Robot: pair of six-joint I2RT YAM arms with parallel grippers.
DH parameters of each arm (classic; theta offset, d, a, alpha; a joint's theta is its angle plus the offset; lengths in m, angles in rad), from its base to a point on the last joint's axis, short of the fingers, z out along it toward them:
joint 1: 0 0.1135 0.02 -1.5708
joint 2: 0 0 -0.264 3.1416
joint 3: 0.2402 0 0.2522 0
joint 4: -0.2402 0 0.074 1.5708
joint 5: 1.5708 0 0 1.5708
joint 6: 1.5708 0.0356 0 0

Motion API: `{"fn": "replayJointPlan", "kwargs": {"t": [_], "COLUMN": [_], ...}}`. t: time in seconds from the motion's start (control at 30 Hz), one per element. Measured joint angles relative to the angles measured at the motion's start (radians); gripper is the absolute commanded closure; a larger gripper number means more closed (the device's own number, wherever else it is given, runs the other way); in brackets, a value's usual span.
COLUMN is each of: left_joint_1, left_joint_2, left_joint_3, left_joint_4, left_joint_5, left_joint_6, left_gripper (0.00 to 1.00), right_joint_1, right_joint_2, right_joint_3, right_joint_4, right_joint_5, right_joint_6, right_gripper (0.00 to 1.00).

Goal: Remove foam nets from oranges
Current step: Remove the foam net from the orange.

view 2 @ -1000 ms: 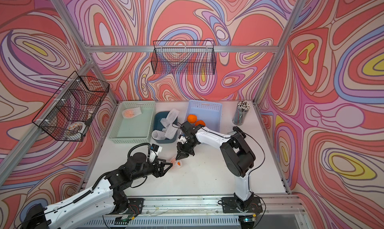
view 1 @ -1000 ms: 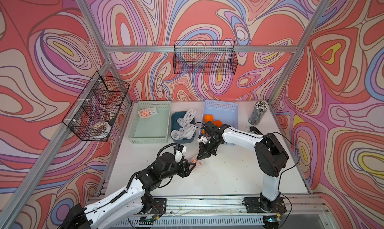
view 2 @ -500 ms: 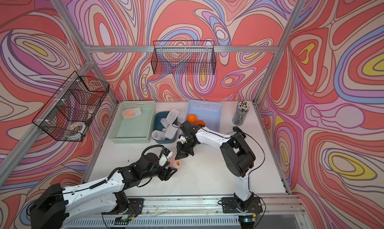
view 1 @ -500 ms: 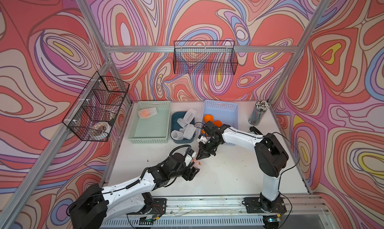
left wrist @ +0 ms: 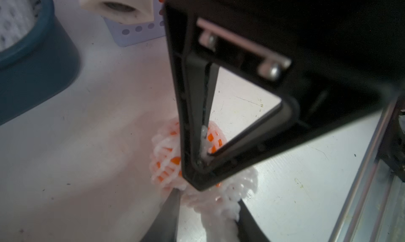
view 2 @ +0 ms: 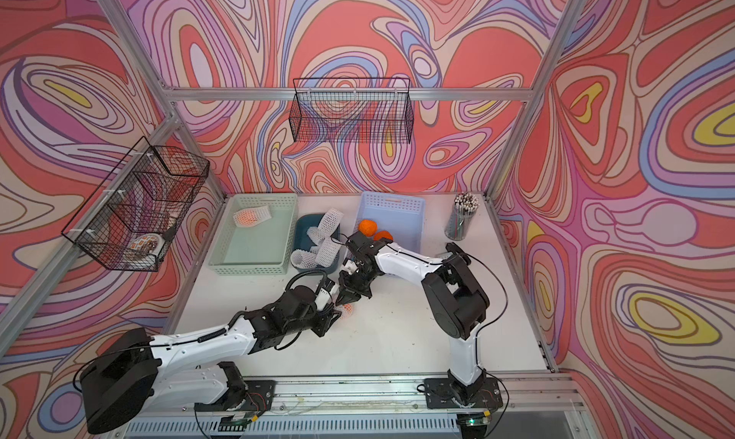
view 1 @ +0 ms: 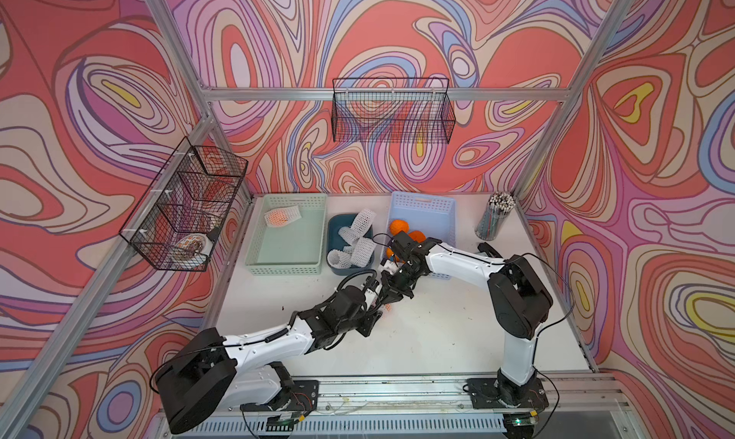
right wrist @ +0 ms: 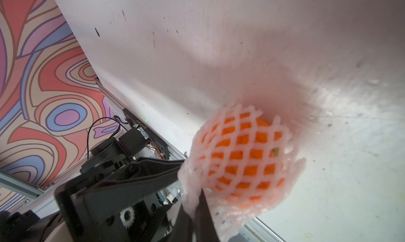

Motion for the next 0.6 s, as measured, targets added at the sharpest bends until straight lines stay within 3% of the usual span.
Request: {"fn": "replayJointPlan", "kwargs": {"t": [0.17,0.43,0.6], "left_joint_1": [-0.001,0.014,0.065], "left_joint_2": [0.000,0.000,0.000], "left_joint_3": [0.035,0.062,0.071], "left_joint_4": [-0.047,-0.070,-0.076], "left_joint_5": [-0.011,0.006,0.069], "left_joint_6": [-0.027,-0.126,-0.182], "left_gripper": [0.94,1.00,1.00], "right_joint_1": [-0.002,-0.008,-0.016], "right_joint_2": [0.001,0.002,-0.013], "right_joint_3": [0.002,0.005,-0.013], "right_joint_4": [0.010,0.026,0.061], "right_joint_5": [-0.005,-0.002,0.008], "right_joint_6": [0.002,0.002,-0.008], "right_gripper": [0.94,0.68,0.60]}}
